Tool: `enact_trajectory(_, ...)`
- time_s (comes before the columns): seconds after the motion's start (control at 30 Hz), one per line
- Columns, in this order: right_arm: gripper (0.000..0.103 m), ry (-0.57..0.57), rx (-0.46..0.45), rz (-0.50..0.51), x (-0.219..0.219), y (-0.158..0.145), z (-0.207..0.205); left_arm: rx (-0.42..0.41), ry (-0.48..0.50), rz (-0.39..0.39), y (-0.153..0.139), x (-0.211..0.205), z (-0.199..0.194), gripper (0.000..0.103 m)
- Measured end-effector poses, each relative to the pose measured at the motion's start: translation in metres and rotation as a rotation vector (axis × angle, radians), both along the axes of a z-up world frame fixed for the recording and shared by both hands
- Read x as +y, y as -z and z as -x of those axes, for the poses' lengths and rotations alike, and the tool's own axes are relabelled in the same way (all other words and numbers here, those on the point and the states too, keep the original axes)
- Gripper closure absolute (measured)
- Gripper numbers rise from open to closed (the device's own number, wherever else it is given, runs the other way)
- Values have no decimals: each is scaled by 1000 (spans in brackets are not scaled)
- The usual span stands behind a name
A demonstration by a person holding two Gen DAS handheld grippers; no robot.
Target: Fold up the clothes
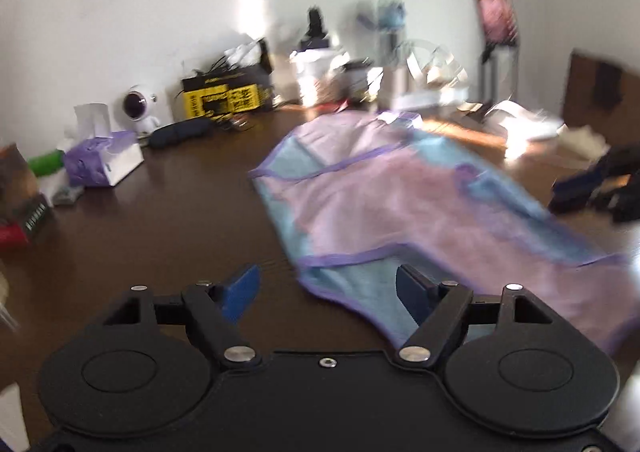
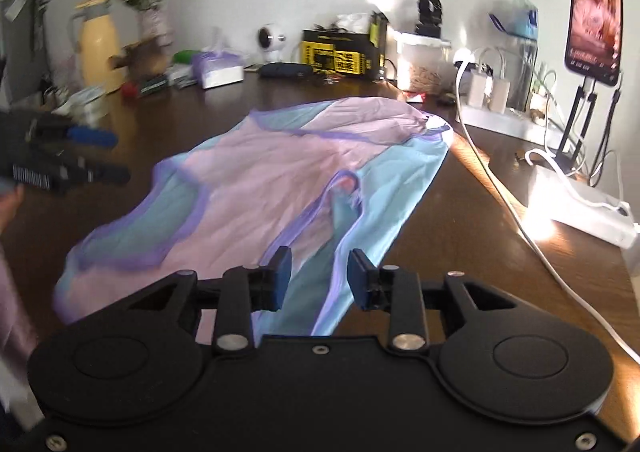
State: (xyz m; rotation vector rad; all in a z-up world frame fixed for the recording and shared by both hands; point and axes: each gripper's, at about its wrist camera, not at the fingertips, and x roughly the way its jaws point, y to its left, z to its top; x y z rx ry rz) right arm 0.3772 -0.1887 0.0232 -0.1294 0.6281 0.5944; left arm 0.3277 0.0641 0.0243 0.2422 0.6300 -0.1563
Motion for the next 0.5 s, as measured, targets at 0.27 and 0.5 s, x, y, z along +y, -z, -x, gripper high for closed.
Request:
enact_trajectory(0.27, 63, 33, -22, 59, 23, 12, -59, 31, 54, 21, 15, 4, -18, 81)
enact_trajectory(0.5, 96, 77, -196, 218, 24, 12, -30, 1, 17, -16, 22, -4, -15, 94)
